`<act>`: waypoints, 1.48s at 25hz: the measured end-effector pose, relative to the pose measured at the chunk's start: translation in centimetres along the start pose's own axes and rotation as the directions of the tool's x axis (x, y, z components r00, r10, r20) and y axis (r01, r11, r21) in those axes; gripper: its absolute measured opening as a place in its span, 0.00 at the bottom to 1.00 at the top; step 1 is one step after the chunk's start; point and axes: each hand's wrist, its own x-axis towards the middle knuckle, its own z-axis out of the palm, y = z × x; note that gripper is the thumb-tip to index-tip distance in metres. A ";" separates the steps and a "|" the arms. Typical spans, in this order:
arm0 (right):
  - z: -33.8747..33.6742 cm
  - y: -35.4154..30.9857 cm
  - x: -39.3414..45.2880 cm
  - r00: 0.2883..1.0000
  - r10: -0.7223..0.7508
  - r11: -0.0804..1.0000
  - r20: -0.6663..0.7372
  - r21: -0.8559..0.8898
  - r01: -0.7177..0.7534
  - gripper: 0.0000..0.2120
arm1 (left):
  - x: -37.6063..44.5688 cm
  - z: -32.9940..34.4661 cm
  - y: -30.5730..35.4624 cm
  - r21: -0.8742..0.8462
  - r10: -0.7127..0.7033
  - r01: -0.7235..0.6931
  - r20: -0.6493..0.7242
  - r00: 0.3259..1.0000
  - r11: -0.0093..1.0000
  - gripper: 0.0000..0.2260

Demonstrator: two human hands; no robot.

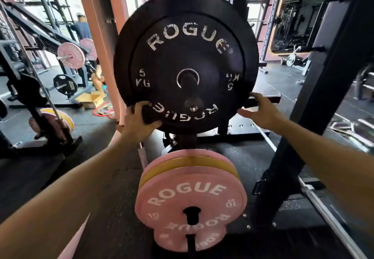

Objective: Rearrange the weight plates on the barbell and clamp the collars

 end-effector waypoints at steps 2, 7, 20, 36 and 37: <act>1.7 3.4 -5.1 0.985 0.123 0.986 0.120 -0.126 -0.108 0.33 | -4.5 3.7 -1.4 -0.051 0.079 -0.072 0.151 0.985 0.996 0.24; 4.6 11.5 -18.8 0.897 0.376 0.909 0.233 -0.280 -0.308 0.33 | -15.9 12.4 -4.0 0.029 0.219 -0.249 0.380 0.898 0.968 0.25; 1.8 28.3 -55.5 0.416 0.862 0.498 0.291 -0.324 -0.805 0.31 | -44.5 26.1 -3.5 0.143 -0.092 -0.339 0.982 0.164 0.930 0.26; -13.1 45.5 -73.6 0.089 0.962 0.072 0.257 0.076 -0.995 0.29 | -62.4 46.4 19.8 0.048 -0.165 -0.518 0.969 -0.183 0.854 0.26; -14.2 47.2 -72.7 0.089 0.963 0.067 0.253 0.094 -0.993 0.28 | -62.4 48.5 21.4 0.046 -0.163 -0.524 0.970 -0.180 0.851 0.26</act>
